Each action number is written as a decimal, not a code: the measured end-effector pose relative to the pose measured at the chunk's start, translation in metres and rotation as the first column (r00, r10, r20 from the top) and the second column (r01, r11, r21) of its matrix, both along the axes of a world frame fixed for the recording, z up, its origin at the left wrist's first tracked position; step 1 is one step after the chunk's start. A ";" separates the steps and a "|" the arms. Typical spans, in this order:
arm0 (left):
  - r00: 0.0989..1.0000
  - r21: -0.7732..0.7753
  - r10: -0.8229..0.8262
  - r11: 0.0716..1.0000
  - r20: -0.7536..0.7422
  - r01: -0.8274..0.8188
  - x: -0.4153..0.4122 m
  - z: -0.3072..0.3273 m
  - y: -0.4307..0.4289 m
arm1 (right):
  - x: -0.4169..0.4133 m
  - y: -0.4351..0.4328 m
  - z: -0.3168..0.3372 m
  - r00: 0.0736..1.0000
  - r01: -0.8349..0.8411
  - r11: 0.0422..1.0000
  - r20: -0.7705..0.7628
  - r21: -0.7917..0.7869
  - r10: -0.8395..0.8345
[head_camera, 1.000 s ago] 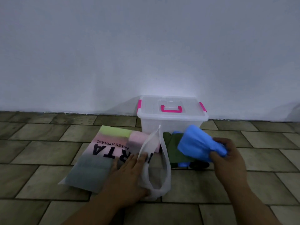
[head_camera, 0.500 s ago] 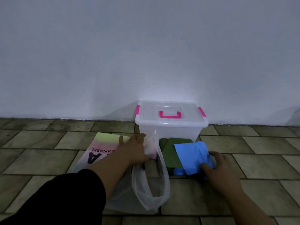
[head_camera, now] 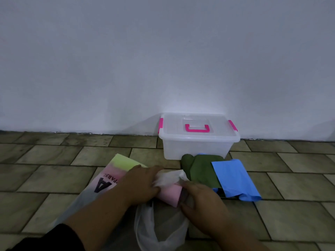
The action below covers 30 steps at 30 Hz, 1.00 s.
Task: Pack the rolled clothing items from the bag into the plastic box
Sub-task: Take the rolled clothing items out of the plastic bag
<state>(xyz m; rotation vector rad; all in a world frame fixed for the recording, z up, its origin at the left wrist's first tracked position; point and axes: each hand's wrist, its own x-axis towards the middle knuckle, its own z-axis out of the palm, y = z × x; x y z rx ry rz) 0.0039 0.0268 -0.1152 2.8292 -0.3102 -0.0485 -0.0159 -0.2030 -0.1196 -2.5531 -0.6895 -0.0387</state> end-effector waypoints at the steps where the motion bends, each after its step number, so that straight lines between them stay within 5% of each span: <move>1: 1.000 -0.008 -0.011 1.000 -0.005 0.011 -0.005 -0.005 0.002 | 0.000 0.003 -0.001 1.000 0.018 1.000 0.002 -0.012 -0.018; 9: 0.999 0.040 -0.026 0.999 0.041 0.025 -0.016 -0.024 -0.001 | 0.009 0.039 -0.005 0.996 0.077 0.958 -0.015 -0.278 -0.084; 15: 0.999 0.002 0.035 0.999 0.030 -0.035 -0.016 -0.024 0.000 | -0.006 0.001 0.008 0.996 0.087 0.979 -0.007 0.185 -0.087; 21: 0.999 0.114 0.033 0.993 0.044 -0.038 -0.015 -0.030 -0.007 | 0.009 -0.075 0.023 0.922 0.351 0.687 -0.108 0.636 -0.371; 24: 0.999 0.154 0.040 0.987 0.027 -0.044 -0.015 -0.034 -0.012 | 0.025 -0.081 0.018 0.817 0.466 0.662 0.001 0.587 -0.576; 30: 0.999 0.080 0.051 0.995 0.002 -0.051 -0.019 -0.025 -0.014 | 0.025 -0.052 -0.011 0.847 0.530 0.826 -0.063 0.193 -0.528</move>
